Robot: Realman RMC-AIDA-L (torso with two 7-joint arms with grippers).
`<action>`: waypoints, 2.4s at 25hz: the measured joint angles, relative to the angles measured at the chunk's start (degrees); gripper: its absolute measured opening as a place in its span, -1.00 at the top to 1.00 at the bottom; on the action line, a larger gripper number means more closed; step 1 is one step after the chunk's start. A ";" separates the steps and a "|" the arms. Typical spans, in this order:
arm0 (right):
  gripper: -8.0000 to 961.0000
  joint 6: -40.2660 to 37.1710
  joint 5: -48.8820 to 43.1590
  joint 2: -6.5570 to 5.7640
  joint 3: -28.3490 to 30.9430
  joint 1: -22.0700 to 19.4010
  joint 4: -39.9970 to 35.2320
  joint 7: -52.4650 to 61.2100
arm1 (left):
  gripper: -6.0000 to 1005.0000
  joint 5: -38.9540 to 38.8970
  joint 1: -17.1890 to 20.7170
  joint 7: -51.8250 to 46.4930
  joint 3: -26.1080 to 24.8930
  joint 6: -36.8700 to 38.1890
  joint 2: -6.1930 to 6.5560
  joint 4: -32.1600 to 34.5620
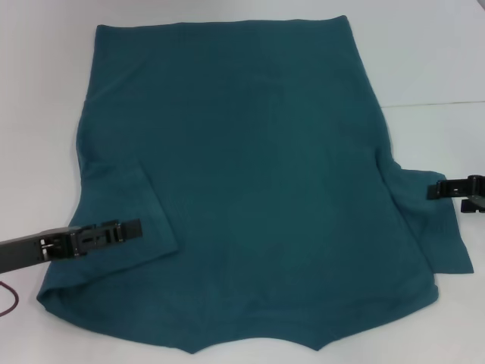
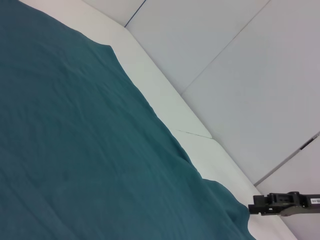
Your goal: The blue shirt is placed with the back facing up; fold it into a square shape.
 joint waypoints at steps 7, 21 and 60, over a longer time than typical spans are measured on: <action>-0.93 3.68 0.13 0.46 -0.50 1.04 3.31 -1.19 | -0.47 0.00 -0.34 -0.59 0.01 -0.11 0.01 0.00; -0.76 4.38 1.08 1.21 -0.51 1.97 3.85 -0.58 | -0.47 -1.30 -0.76 -0.70 0.21 -0.83 -0.01 0.00; 0.97 7.68 -3.05 0.05 -4.84 1.61 -2.34 0.20 | -0.47 -1.31 -0.16 -1.49 -0.08 -0.61 0.32 0.00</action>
